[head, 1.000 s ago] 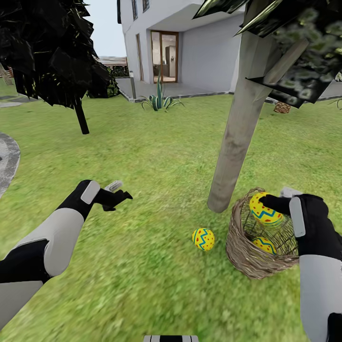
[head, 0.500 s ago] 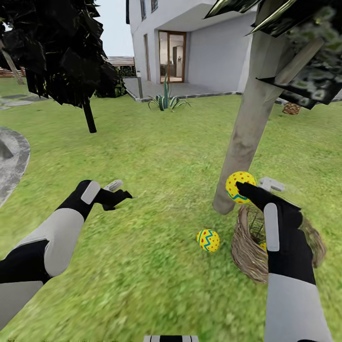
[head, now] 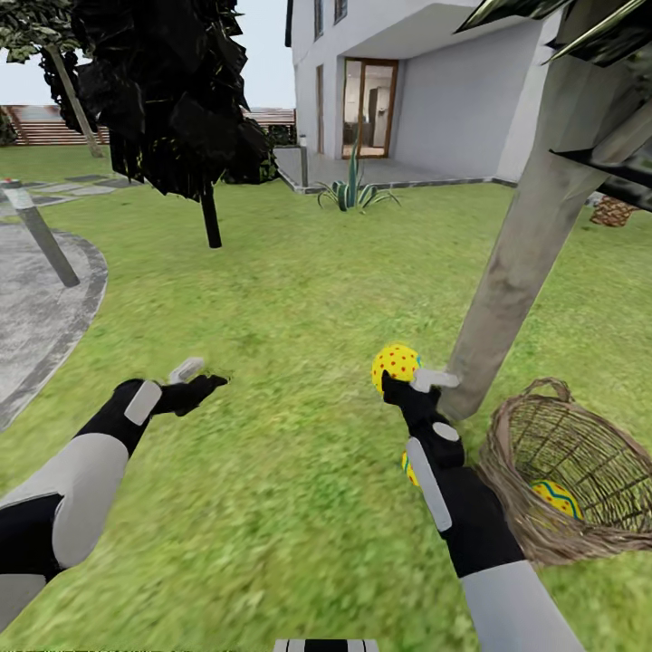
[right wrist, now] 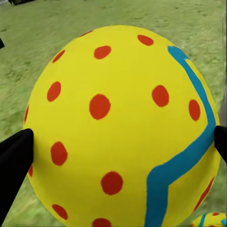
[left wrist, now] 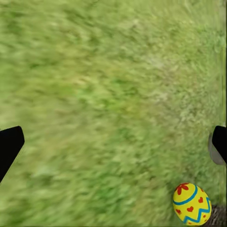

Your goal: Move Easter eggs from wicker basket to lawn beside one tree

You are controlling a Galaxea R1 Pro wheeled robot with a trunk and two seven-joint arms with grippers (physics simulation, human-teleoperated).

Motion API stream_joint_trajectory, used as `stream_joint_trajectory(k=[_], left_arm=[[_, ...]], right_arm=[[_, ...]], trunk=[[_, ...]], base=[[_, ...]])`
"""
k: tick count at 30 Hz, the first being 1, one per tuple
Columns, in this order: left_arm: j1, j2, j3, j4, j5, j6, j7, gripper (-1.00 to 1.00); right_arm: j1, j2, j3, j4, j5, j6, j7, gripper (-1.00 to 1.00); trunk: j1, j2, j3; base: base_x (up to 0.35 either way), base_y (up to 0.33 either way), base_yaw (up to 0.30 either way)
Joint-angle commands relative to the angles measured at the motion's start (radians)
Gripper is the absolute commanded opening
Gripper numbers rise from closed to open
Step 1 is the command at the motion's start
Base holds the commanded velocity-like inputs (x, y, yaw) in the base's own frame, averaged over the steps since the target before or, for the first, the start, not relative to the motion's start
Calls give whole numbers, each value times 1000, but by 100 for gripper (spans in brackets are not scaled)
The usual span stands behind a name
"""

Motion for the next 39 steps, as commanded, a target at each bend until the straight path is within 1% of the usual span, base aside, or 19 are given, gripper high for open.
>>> stream_joint_trajectory(k=[1, 2, 4, 5, 8, 9, 11, 12, 14, 17, 18, 19, 20, 21, 22, 25, 36, 37, 39], left_arm=[[32, 11, 7, -1, -1, -17, -69, 100], [63, 20, 7, -2, -1, -50, -136, 100], [110, 25, 7, -2, -1, -111, -238, 100], [164, 21, 5, -5, -1, -187, -307, 100], [254, -13, 4, -31, -8, -346, -330, 100], [286, -30, 4, -47, -35, -396, -332, 100], [335, -44, 4, -78, -101, -459, -333, 100], [367, -49, 4, -102, -123, -485, -333, 100], [423, -52, 5, -178, -141, -520, -332, 100], [583, -61, 7, -478, -148, -524, -318, 100], [687, -83, 7, -678, -150, -482, -268, 100], [736, -95, 8, -778, -150, -440, -227, 100], [805, -108, 9, -907, -146, -355, -161, 100], [849, -115, 10, -987, -143, -292, -125, 100], [871, -120, 10, -1029, -139, -257, -106, 100], [891, -126, 11, -1066, -135, -225, -89, 100], [895, -126, 14, -1078, -131, -211, -86, 100], [895, -126, 14, -1082, -131, -211, -86, 100], [895, -126, 14, -1083, -130, -211, -86, 100]], right_arm=[[0, 0, 11, 56, -8, -67, -16, -100], [1, 0, 23, 98, -8, -125, -20, -100], [4, 0, 51, 133, -7, -190, -23, -100], [33, -1, 68, 172, -6, -243, -21, -100], [55, 0, 76, 254, -7, -354, -19, -100], [57, 1, 84, 286, -6, -373, -18, -100], [58, 1, 108, 332, -8, -392, -17, -100], [58, 1, 117, 348, -9, -399, -18, -100], [59, 3, 124, 360, -10, -402, -20, -100], [59, 8, 130, 374, -15, -397, -19, -100], [59, 16, 132, 383, -16, -395, -19, -100], [59, 20, 132, 386, -16, -394, -19, -100], [59, 24, 137, 389, -16, -394, -19, -100], [59, 26, 146, 390, -17, -393, -19, -100], [59, 26, 152, 391, -17, -393, -19, -100], [61, 25, 156, 392, -17, -395, -18, -100], [77, 24, 170, 397, -15, -398, -22, -100], [76, 26, 170, 466, -11, -394, -30, -100], [72, 26, 168, 532, -12, -393, -53, -100]], trunk=[[0, 0, -1], [0, 0, -1], [0, 0, -1], [0, 0, -1], [0, 0, -1], [0, 0, -1], [0, 0, -1], [0, 0, -1], [0, 0, -1], [0, 0, -1], [0, 0, -1], [0, 0, -1], [0, 0, -1], [0, 0, -1], [0, 0, -1], [0, 0, -1], [0, 0, -1], [0, 0, -1], [0, 0, -1]], base=[[0, 0, 35], [0, 0, 18], [0, 0, 9], [0, 0, 2], [0, 0, 0], [0, 0, 0], [0, 0, 0], [0, 0, 0], [0, 0, 0], [0, 0, 0], [0, 0, 0], [0, 0, 0], [0, 0, 0], [0, 0, 0], [0, 0, 0], [2, 15, 0], [187, 234, 0], [300, 104, 0], [312, 53, 0]])
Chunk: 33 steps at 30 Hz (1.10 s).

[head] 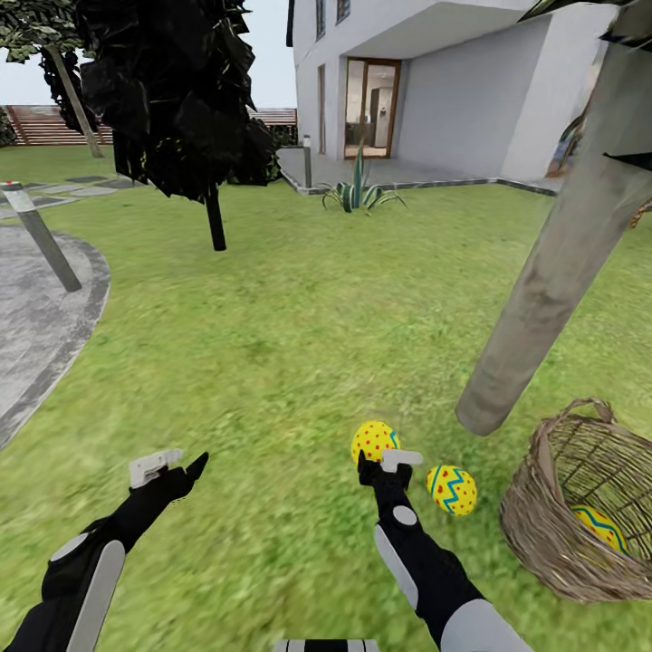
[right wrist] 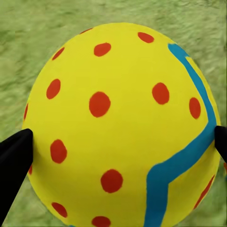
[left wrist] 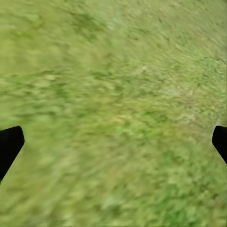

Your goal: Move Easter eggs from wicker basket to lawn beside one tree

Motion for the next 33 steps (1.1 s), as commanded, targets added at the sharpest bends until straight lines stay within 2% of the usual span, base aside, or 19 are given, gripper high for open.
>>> stream_joint_trajectory(k=[1, 4, 7, 9, 17, 21, 23, 24, 27, 33], left_arm=[[-1, 0, 2, -1, 17, 7, -3, 100], [-1, 0, 2, -1, 61, 10, -4, 100], [-1, 0, 2, -2, 67, 74, -4, 100], [0, 0, 2, -5, 68, 95, -4, 100], [-1, 0, 2, -24, 76, 103, -5, 100], [-1, 3, 5, -24, 145, 112, -4, 100], [-1, 4, 42, -24, 212, 129, -4, 100], [-1, 4, 50, -25, 223, 157, -4, 100], [-1, 4, 58, -38, 234, 219, -4, 100], [0, 4, 58, -48, 235, 231, -4, 100]], right_arm=[[-8, 0, 4, 55, -9, -7, -20, -100], [-60, -2, 3, 171, -8, -8, -28, -100], [-137, -4, 2, 312, -9, -13, -29, -100], [-168, -5, 2, 366, -9, -16, -29, -100], [-180, -7, -2, 386, -13, -17, -29, -100], [-180, -15, -2, 384, -14, -17, -29, -100], [-180, -27, -4, 381, -14, -17, -31, -100], [-180, -31, -4, 381, -14, -17, -31, -100], [-180, -36, -4, 379, -14, -17, -31, -100], [-180, -37, -4, 379, -13, -15, -31, -100]], trunk=[[0, 0, -1], [0, 0, -1], [0, 0, -1], [0, 0, -1], [0, 0, -1], [0, 0, -1], [0, 0, -1], [0, 0, -1], [1, -1, -8], [4, -2, -32]], base=[[322, 15, 0], [325, -5, 0], [186, -33, 0], [37, -6, 0], [254, 0, 0], [59, 0, 0], [6, 0, 0], [2, 0, 0], [0, 0, 0], [0, 0, 0]])
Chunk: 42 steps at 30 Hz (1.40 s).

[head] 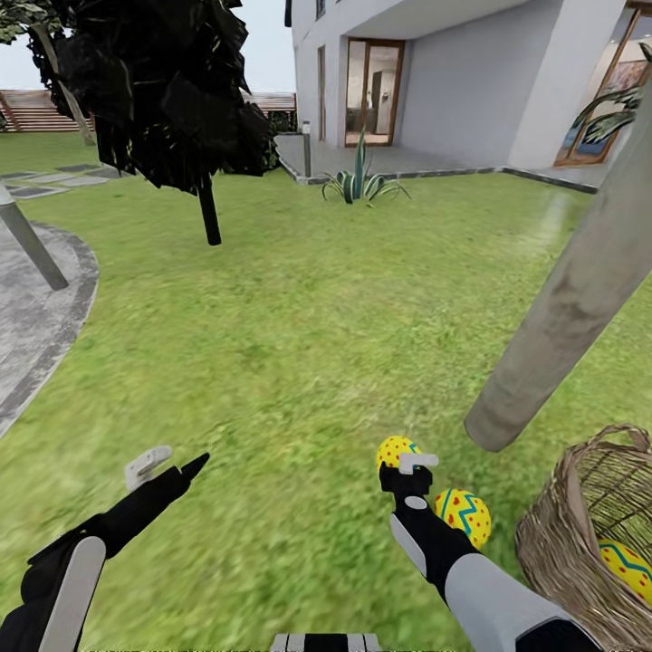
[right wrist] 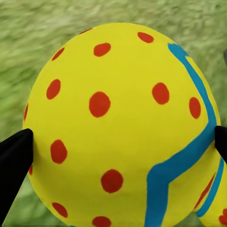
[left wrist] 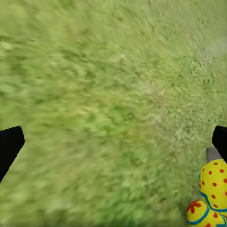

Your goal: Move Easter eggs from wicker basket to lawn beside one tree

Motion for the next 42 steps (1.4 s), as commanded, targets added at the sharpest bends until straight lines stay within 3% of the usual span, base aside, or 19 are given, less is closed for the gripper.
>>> stream_joint_trajectory(k=[1, 12, 18, 33, 42], left_arm=[[-1, 0, 2, -1, 2, 7, -3, 100], [-1, 1, 4, -1, 2, 7, -3, 100], [-1, 0, 30, -5, 2, 7, -3, 100], [-1, 0, 32, -5, 3, 14, -3, 100], [-1, 0, 32, -1, 5, 14, -3, 100]], right_arm=[[-1, -1, 8, 1, -10, -5, -6, -100], [-1, 0, 8, 4, -10, -7, -5, -100], [-1, -1, 8, 5, -7, -7, -4, -100], [-1, -1, 8, 5, -5, -8, -4, -100], [-1, -1, 13, -3, -3, -10, 4, -100]], trunk=[[0, -1, -5], [5, -3, -47], [8, -5, -70], [15, -8, -128], [15, -8, -128]], base=[[0, 0, 0], [0, 0, 0], [0, 0, 0], [0, 0, 0], [0, 0, 0]])
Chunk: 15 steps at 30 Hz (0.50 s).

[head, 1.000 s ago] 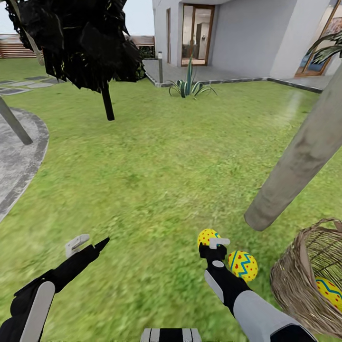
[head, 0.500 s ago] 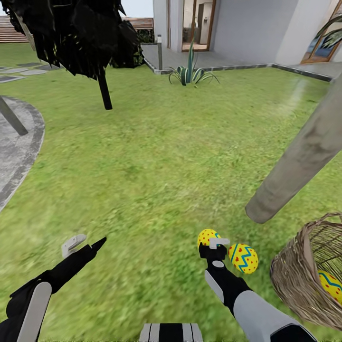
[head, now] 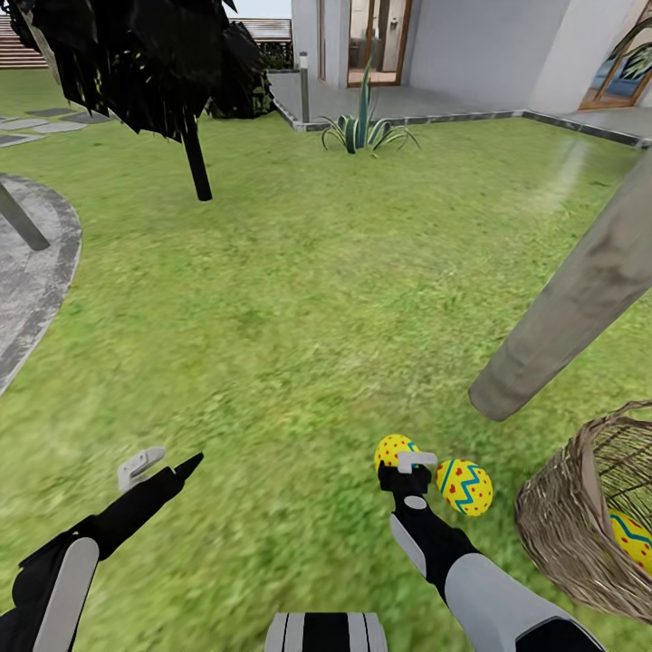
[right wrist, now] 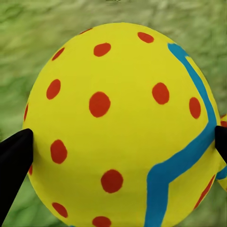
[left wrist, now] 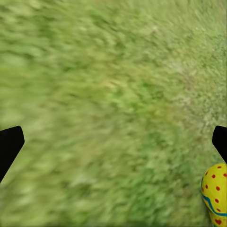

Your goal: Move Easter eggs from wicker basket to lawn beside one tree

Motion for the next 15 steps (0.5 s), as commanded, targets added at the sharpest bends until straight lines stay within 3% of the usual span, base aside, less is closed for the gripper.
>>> stream_joint_trajectory(k=[1, 5, 10, 15], left_arm=[[-1, 0, 2, 1, 2, 6, -4, 100], [-1, 0, 2, 2, 2, 6, -4, 100], [-1, 0, 2, 3, 1, 6, -5, 100], [-1, 0, 3, 3, 0, 5, -4, 100]], right_arm=[[-1, -1, 8, 1, -11, -5, -5, -100], [-1, -1, 6, 1, -10, -5, -4, -100], [-1, -1, 8, 0, -10, -22, -4, -100], [-1, -2, 3, 3, -10, -27, -8, -100]], trunk=[[0, 0, -1], [0, 0, -1], [0, 0, -1], [0, 0, -1]], base=[[0, 0, 0], [43, 0, 0], [218, 0, 0], [29, 0, 0]])
